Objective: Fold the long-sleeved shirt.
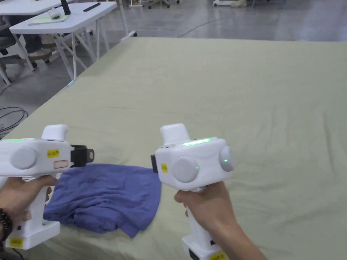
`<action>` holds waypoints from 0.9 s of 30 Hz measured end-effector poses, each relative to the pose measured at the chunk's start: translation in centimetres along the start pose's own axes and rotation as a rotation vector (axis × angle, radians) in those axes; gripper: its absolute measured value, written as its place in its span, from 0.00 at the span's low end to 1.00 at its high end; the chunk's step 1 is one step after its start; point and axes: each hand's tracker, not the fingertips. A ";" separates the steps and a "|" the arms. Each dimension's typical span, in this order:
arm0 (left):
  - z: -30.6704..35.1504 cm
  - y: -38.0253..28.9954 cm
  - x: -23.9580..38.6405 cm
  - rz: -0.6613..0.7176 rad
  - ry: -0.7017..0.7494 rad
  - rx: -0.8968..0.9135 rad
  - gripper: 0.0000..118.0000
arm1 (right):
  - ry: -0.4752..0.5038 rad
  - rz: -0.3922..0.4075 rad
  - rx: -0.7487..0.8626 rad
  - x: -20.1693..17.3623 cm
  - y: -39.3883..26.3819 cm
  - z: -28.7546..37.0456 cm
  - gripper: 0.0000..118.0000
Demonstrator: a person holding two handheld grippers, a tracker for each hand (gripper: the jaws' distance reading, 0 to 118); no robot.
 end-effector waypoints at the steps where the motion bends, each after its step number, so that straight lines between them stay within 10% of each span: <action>1: 1.0 0.6 3.0 -0.054 0.066 0.042 0.02 | -0.030 0.000 0.033 1.2 0.5 2.1 0.00; 16: 11.9 0.6 34.9 -0.124 -0.148 0.613 0.00 | -0.590 -0.135 0.509 18.1 -4.5 31.2 0.00; 27: 11.6 -11.1 39.0 -0.128 -0.120 0.656 0.00 | -0.754 -0.131 0.562 18.5 -16.8 33.2 0.00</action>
